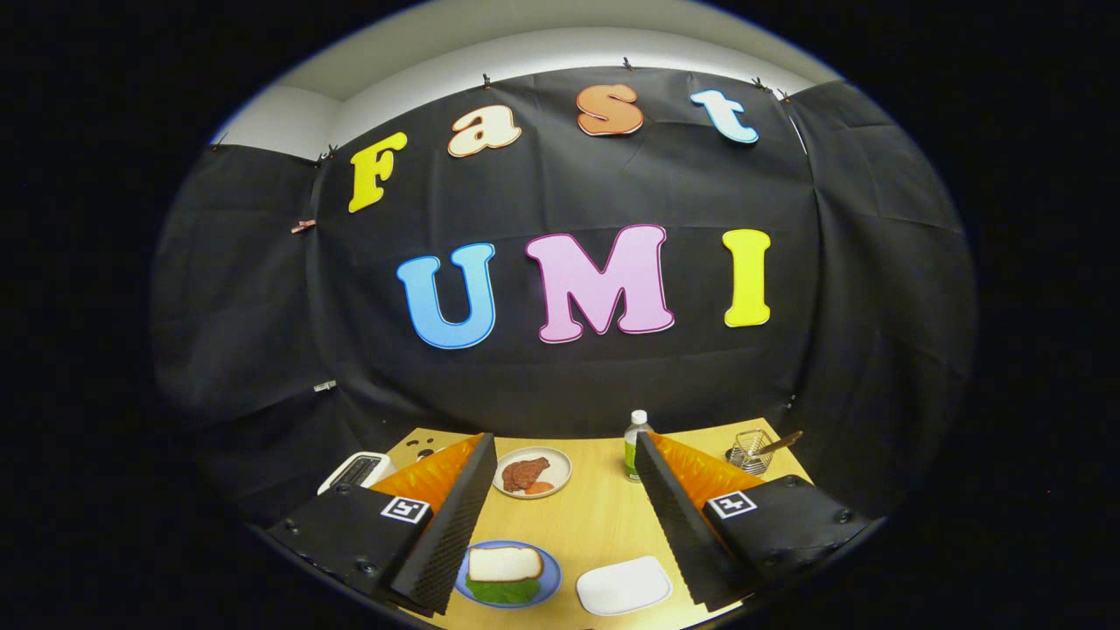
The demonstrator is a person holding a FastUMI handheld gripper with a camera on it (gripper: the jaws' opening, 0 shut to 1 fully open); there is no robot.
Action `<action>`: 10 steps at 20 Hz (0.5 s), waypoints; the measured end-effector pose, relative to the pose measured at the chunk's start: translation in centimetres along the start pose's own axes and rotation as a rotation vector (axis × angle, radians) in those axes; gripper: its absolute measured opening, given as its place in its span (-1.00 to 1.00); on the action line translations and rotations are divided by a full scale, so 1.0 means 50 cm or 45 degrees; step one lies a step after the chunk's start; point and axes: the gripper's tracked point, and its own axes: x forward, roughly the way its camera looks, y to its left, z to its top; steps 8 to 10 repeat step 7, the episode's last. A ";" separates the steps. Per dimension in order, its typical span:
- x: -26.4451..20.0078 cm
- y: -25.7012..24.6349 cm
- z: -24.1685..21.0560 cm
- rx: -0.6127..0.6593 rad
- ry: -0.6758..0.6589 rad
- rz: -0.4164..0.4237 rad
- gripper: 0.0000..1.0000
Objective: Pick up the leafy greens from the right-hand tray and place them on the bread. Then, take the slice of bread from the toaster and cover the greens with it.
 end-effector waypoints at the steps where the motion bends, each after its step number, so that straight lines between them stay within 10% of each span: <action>1: -0.003 -0.010 -0.003 0.004 0.006 -0.006 0.98; 10: -0.014 -0.057 -0.024 0.035 0.028 -0.005 0.98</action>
